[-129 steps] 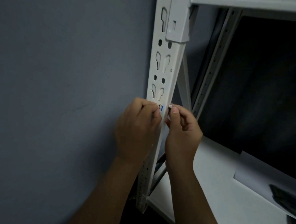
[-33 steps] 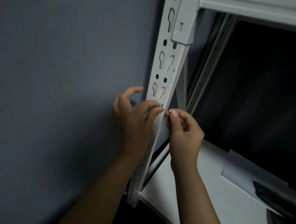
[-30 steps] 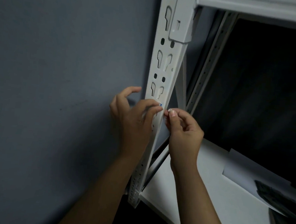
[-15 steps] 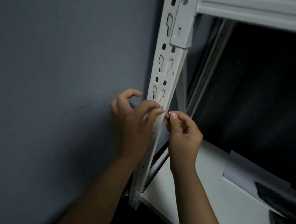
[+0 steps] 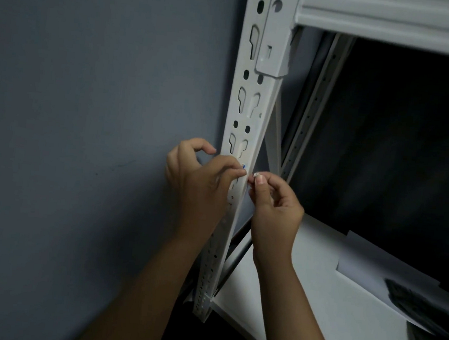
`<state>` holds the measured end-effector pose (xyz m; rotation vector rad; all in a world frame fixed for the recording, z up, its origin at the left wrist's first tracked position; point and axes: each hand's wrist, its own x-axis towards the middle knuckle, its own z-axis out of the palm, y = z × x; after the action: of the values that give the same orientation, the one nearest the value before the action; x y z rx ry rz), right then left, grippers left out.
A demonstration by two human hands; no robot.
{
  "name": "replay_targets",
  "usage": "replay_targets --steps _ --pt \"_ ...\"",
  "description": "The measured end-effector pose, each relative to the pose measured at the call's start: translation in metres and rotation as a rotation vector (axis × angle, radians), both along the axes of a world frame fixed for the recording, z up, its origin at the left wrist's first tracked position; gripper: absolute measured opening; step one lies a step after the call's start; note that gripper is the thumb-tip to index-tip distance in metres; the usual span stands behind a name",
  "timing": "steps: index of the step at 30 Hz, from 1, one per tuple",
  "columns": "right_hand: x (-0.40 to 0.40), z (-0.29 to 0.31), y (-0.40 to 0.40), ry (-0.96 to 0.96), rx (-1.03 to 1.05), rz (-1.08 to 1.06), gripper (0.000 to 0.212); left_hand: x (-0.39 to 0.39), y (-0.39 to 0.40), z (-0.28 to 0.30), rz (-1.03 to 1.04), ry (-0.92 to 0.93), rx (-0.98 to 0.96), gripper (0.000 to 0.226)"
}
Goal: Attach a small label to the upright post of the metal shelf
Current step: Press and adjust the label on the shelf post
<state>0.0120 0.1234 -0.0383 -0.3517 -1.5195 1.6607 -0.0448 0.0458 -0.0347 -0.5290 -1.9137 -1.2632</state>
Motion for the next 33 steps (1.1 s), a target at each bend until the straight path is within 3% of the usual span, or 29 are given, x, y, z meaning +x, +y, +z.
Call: replay_targets --steps 5,8,15,20,23,28,33 --pt "0.000 0.000 0.001 0.003 0.008 0.001 0.013 0.003 0.001 -0.004 -0.010 0.010 0.032 0.005" --pt "0.000 -0.001 0.001 -0.003 0.007 0.003 0.013 0.001 0.002 -0.004 -0.017 0.015 0.031 0.015" --pt "0.000 -0.003 0.000 -0.014 0.012 -0.003 0.014 -0.001 -0.001 -0.005 0.000 0.085 -0.189 0.016" --pt "0.000 -0.001 0.001 -0.015 -0.007 0.004 0.013 0.002 -0.005 -0.004 -0.005 0.015 -0.004 0.004" --pt "0.000 -0.001 0.001 -0.027 0.016 -0.005 0.014 0.002 -0.009 -0.001 0.028 0.082 -0.047 0.009" --pt "-0.001 -0.002 0.002 -0.042 0.033 -0.027 0.016 -0.001 -0.012 -0.008 0.058 0.341 -0.295 0.015" --pt "-0.001 -0.002 0.000 -0.052 0.031 -0.042 0.021 -0.004 -0.011 -0.008 0.085 0.444 -0.314 0.009"
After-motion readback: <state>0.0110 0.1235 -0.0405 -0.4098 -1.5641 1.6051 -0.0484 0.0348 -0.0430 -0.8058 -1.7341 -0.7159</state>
